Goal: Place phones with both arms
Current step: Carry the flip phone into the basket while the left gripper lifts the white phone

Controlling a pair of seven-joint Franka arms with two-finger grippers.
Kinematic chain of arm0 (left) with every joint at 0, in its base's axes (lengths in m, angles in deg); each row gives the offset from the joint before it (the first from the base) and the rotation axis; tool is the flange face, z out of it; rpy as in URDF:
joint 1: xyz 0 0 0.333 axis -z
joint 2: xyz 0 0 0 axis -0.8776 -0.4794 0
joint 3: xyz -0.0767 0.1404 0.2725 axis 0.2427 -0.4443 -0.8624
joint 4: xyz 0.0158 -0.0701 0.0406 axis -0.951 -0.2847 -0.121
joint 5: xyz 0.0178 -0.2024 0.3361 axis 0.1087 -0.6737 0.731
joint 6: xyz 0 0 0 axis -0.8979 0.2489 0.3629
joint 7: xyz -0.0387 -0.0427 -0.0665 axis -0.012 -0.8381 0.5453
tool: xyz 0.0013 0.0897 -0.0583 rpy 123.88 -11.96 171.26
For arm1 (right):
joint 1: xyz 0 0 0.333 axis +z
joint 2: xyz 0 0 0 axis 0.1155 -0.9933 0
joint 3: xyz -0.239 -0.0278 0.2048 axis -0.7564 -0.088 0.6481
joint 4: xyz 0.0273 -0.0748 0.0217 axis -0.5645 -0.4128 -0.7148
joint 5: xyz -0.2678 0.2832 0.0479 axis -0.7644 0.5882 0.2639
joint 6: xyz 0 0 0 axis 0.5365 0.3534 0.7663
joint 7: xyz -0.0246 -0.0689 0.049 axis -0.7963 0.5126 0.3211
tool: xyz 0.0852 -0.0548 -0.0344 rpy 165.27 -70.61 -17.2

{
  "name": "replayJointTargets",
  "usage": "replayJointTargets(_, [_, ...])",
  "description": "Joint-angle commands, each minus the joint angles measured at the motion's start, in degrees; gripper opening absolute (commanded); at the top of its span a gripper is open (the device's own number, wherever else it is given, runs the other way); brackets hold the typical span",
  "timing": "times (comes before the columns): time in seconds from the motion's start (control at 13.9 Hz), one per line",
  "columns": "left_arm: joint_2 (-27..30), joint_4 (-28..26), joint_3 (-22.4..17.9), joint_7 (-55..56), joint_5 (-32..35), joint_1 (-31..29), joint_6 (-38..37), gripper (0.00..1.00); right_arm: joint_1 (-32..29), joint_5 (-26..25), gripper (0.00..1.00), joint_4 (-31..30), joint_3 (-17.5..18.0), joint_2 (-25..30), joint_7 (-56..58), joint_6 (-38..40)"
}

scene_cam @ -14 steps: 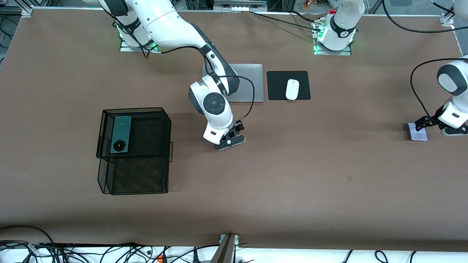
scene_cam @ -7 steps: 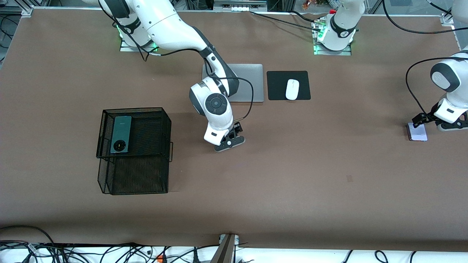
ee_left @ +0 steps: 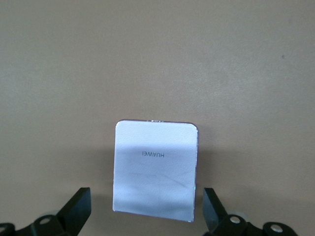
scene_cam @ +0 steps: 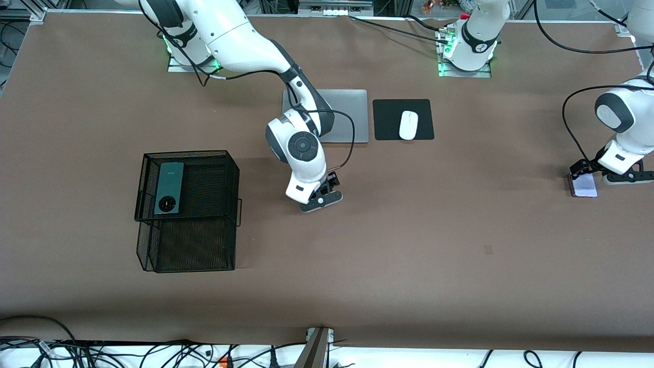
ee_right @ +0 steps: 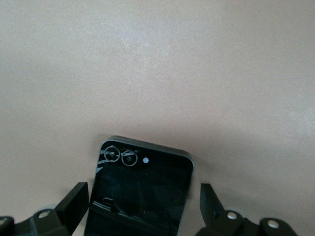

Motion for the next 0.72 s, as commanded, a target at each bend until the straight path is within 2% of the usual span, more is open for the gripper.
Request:
replayJointTargets(0.0, [-2.31,2.86,0.89,-2.32,1.28,-1.87,0.24,1.00,0.51,-0.31,1.00,1.62,0.00,-1.17,-1.40,-1.67])
replayJointTargets(0.5, [-5.74,6.03,3.18,-2.59,0.40,-2.22,0.24,1.00,0.69,-0.39,0.99,1.53,0.00,-2.13,-1.48,-2.03])
replayJointTargets(0.57, [-5.74,6.47,3.35,-2.59,0.40,-2.22,0.24,1.00,0.69,-0.40,0.98,1.53,0.00,-2.31,-1.48,-2.03])
replayJointTargets(0.65, [-5.83,6.64,3.44,-2.59,0.40,-2.22,0.24,1.00,0.61,-0.48,0.90,1.62,0.00,-2.31,-1.48,-2.12])
